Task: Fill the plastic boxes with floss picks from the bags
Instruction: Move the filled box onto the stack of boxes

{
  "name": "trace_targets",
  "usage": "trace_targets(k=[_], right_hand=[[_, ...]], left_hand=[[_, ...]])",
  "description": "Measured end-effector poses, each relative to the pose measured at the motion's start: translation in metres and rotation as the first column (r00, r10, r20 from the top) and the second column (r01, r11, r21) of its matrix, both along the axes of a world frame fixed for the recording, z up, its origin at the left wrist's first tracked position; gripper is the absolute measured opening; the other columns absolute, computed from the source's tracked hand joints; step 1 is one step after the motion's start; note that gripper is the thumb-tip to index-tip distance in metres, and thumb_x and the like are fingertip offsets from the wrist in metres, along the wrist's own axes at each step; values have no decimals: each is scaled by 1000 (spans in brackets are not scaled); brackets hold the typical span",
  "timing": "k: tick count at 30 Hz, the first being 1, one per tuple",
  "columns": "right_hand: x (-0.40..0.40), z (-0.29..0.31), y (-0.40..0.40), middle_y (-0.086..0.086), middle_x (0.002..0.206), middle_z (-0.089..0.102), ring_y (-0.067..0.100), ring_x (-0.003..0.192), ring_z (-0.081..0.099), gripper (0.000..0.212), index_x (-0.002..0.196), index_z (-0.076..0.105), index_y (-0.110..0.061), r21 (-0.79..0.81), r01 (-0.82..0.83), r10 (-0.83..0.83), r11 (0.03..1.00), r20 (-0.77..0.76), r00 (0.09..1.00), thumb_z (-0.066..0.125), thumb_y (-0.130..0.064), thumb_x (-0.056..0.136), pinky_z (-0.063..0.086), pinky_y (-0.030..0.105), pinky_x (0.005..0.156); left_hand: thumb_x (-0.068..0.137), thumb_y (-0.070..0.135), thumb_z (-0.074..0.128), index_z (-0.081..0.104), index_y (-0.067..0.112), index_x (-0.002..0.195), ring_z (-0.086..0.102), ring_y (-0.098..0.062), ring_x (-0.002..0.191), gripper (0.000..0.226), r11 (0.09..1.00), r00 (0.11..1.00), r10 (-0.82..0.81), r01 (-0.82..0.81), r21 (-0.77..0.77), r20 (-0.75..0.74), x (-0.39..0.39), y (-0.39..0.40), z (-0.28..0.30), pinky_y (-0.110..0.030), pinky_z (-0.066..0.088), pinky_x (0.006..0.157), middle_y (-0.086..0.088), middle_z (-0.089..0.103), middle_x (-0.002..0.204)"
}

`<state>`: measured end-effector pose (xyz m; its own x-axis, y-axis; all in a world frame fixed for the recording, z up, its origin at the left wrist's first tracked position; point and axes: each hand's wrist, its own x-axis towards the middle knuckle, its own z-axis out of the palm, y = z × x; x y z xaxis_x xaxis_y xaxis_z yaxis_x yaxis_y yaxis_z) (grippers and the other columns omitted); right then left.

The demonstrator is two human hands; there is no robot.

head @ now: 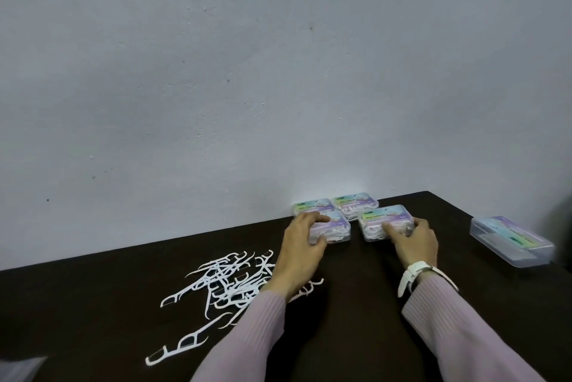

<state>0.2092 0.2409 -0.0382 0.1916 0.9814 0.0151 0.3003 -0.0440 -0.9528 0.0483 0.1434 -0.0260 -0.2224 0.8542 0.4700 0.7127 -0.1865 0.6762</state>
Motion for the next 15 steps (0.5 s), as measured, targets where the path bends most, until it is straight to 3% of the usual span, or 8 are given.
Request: trace_targets(k=[2, 5, 11, 13, 15], right_hand=[[-6, 0, 2, 18, 134, 41, 30, 122, 43, 59, 131, 40, -4, 17, -36, 34, 999, 85, 996, 68, -23, 82, 36, 40, 101], [-11, -3, 9, 18, 133, 40, 30, 122, 42, 60, 131, 42, -4, 24, -97, 91, 995, 169, 981, 67, -29, 82, 35, 39, 101], [-14, -6, 18, 17, 138, 36, 29, 126, 39, 59, 136, 38, -3, 12, -118, 114, 993, 161, 980, 59, -30, 88, 34, 40, 104], [-11, -5, 17, 16, 139, 35, 28, 125, 40, 53, 136, 40, -5, 41, -76, 70, 996, 133, 989, 59, -22, 89, 35, 39, 103], [-7, -4, 14, 13, 135, 38, 25, 121, 43, 43, 128, 47, -8, 99, -27, 13, 995, 142, 990, 59, -14, 87, 39, 35, 98]], left_hand=[[86, 1, 56, 61, 19, 112, 46, 0, 113, 32, 1000, 1000, 10, -10, 0, 13, -6, 4, 0, 2, 29, 90, 11, 52, 119], [87, 0, 55, 61, 20, 111, 45, -1, 113, 31, 1000, 999, 13, -12, -12, 34, -12, 9, 1, -11, 34, 97, 12, 49, 117], [88, 2, 55, 61, 25, 108, 50, -7, 112, 31, 999, 996, 12, -9, -31, 83, -15, 14, 1, -29, 44, 99, 12, 51, 117], [88, 1, 54, 62, 24, 108, 51, -8, 112, 31, 999, 997, -2, 5, -38, 77, -12, 15, 0, -25, 44, 97, 12, 52, 117], [87, 0, 54, 62, 22, 109, 48, -4, 114, 32, 999, 999, -11, 13, -44, 43, -9, 14, -2, -7, 35, 94, 11, 52, 118]])
